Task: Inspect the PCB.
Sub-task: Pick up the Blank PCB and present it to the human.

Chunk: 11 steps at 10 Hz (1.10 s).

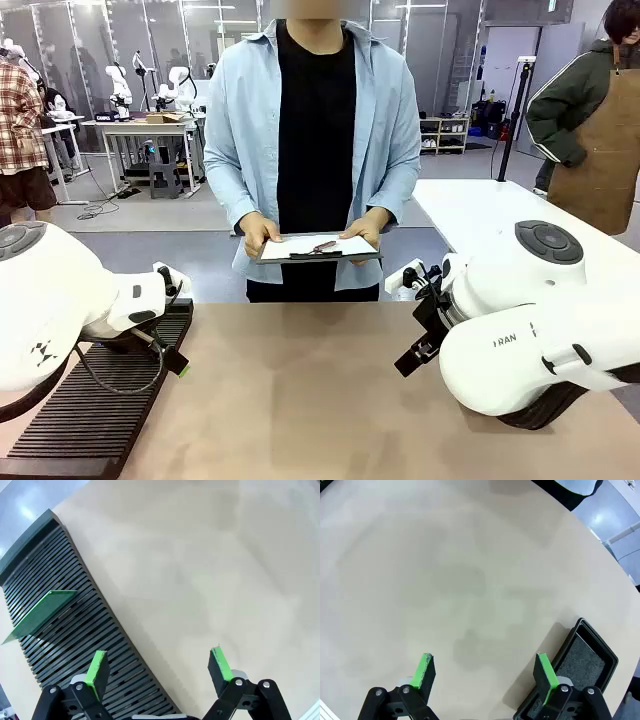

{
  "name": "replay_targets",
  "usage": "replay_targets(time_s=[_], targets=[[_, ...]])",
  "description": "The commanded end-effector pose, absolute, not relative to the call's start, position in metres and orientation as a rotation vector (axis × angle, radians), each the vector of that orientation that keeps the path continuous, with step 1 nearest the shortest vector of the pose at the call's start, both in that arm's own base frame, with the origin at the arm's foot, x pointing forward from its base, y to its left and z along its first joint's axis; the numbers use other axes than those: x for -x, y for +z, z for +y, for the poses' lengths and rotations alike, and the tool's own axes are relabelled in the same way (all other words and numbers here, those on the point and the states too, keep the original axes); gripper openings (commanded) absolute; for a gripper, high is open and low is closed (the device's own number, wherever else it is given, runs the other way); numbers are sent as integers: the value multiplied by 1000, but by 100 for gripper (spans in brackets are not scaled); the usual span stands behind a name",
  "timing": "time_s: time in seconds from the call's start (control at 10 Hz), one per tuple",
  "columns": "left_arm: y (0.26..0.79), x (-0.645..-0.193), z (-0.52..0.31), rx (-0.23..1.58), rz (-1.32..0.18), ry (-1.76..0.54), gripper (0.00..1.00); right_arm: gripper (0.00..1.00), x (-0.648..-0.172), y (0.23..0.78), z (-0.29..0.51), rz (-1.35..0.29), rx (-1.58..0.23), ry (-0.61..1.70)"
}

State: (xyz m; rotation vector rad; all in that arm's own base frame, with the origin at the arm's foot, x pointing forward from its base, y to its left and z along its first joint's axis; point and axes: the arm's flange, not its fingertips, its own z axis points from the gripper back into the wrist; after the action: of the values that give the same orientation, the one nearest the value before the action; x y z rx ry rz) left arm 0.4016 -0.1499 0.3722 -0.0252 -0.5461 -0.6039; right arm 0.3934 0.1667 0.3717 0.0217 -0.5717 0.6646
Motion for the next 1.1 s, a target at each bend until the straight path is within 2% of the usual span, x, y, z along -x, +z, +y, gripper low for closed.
replay_targets(time_s=[0.0, 0.9, 1.0], targets=[[372, -402, -150, 25, -546, -604, 100, 100, -393, 372, 167, -572, -22, 665], [372, -401, -150, 25, -546, -605, 100, 100, -393, 372, 167, -572, -21, 667], [410, -405, -148, 118, -525, -616, 100, 100, -389, 408, 156, -565, -52, 624]])
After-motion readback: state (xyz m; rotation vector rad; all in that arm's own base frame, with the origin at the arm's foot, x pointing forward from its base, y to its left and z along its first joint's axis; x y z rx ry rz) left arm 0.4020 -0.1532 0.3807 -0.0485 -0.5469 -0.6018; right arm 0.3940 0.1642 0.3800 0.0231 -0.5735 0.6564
